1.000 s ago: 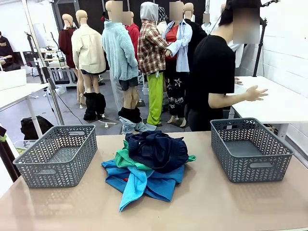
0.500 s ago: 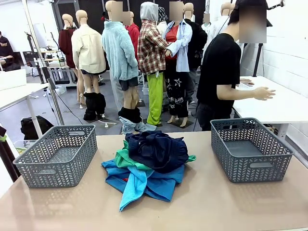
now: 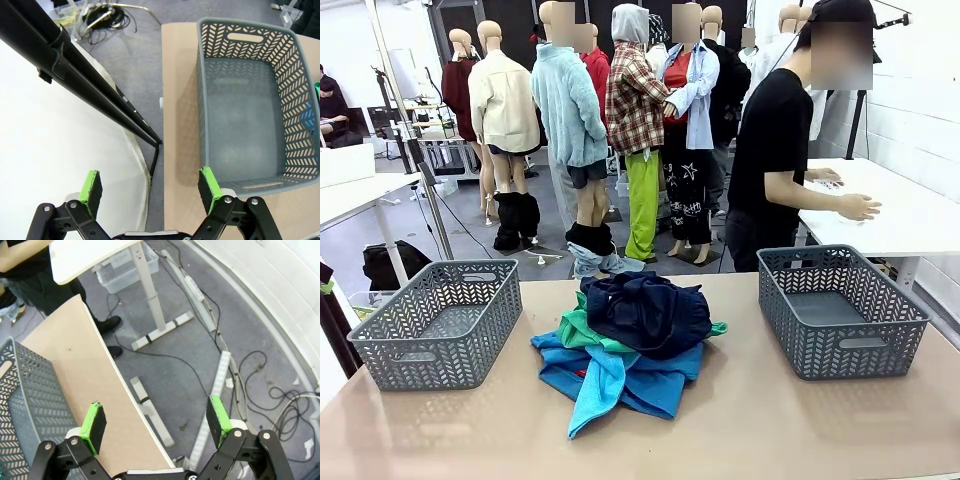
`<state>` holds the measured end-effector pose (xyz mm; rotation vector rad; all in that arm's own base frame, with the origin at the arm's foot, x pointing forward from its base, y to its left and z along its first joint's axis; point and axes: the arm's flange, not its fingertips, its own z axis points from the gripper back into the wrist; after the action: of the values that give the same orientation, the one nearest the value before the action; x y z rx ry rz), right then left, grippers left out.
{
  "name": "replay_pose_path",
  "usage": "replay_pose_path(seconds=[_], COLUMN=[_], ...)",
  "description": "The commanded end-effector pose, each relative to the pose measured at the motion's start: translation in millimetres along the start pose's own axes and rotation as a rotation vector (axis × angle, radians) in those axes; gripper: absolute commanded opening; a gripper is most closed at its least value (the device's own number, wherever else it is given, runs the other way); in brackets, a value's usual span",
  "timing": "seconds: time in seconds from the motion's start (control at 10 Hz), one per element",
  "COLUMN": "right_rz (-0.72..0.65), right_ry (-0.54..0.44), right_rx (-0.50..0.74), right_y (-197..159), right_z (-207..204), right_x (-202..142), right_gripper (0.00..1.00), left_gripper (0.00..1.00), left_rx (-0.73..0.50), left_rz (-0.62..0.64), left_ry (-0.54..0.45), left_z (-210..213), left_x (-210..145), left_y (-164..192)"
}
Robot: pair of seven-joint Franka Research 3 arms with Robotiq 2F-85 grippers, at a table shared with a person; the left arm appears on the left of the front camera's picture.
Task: Sort the tops and bottoms.
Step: Lift clothes from the center of the table with your left hand.
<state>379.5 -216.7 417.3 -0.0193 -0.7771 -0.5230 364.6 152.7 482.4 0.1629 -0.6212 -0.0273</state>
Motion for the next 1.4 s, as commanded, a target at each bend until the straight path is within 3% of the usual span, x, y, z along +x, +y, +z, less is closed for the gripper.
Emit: replay_pose_path(seconds=[0.0, 1.1, 1.3], right_rz=[0.008, 0.008, 0.008], right_ry=[0.003, 0.003, 0.003], right_rx=[-0.006, -0.006, -0.006], right_y=[1, 1, 1], right_z=[2, 2, 2], right_x=[1, 1, 1], right_gripper=[1.00, 1.00, 1.00], left_gripper=[1.00, 1.00, 1.00], left_rx=[0.013, 0.000, -0.089], left_rz=[-0.001, 0.000, -0.148], left_ry=[0.009, 0.000, -0.144], left_z=[-1, 0, 29], left_x=[-1, 0, 36], left_y=[1, 0, -39])
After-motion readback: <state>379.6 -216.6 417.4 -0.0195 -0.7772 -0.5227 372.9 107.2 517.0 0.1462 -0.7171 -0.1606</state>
